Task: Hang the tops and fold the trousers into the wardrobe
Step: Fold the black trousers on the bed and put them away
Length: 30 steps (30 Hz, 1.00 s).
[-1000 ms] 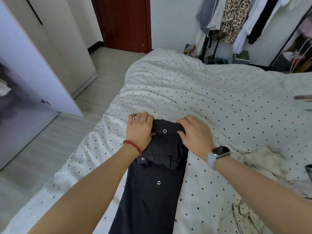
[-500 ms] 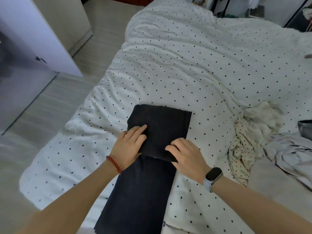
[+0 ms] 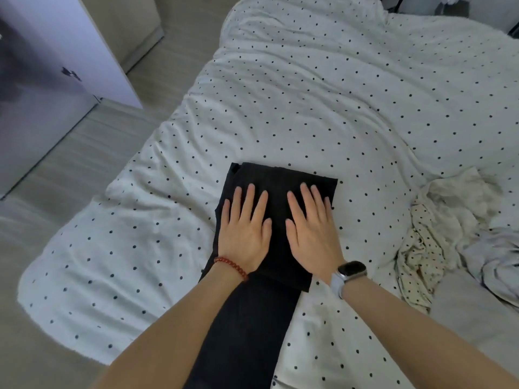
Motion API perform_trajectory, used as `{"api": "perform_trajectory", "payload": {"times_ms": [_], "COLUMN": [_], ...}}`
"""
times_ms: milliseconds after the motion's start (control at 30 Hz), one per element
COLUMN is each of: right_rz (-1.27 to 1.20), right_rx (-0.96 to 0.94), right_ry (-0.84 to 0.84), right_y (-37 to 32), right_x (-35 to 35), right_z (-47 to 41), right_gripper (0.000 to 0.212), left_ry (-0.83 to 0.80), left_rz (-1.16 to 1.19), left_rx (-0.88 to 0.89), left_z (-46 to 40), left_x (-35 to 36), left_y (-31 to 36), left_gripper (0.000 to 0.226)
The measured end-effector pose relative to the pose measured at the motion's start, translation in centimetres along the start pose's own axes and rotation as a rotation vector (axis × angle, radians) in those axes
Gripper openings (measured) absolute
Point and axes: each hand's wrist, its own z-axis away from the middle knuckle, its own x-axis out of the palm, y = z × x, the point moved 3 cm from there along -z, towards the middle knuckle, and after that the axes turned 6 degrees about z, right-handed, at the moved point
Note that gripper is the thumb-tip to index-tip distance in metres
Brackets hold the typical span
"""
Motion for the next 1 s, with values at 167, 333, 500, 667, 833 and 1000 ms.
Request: {"api": "perform_trajectory", "payload": {"times_ms": [167,333,500,667,833,1000], "right_rz": [0.108,-0.044,-0.163,-0.224,-0.316,-0.269], "right_rx": [0.009,0.004,0.133,0.188,0.086,0.059], "right_ry": [-0.192,-0.046,-0.372,-0.750,-0.820,-0.567], "right_y": [1.5,3.0,5.5,5.7,4.0,3.6], "right_x": [4.5,1.6,-0.9,-0.5,-0.9,-3.9], "right_z": [0.2,-2.5,-7.7,-10.5,-11.4,-12.4], "right_gripper": [0.055,0.048,0.064,0.065,0.039,0.012], "left_ry": [-0.202,-0.150,-0.065,-0.178,-0.199,-0.166], "left_rz": [-0.017,-0.076,-0.152,-0.183,-0.246,-0.184], "left_rx": [-0.215,-0.184,0.040,0.090,0.068,0.010], "left_z": [0.4,-0.2,1.5,2.1,1.0,-1.4], "left_x": [3.8,2.9,0.9,-0.1,-1.5,-3.0], "left_y": [-3.2,-2.8,-1.9,-2.7,-3.0,-1.9], "left_gripper": [0.063,0.067,0.058,0.066,0.106,0.114]}}
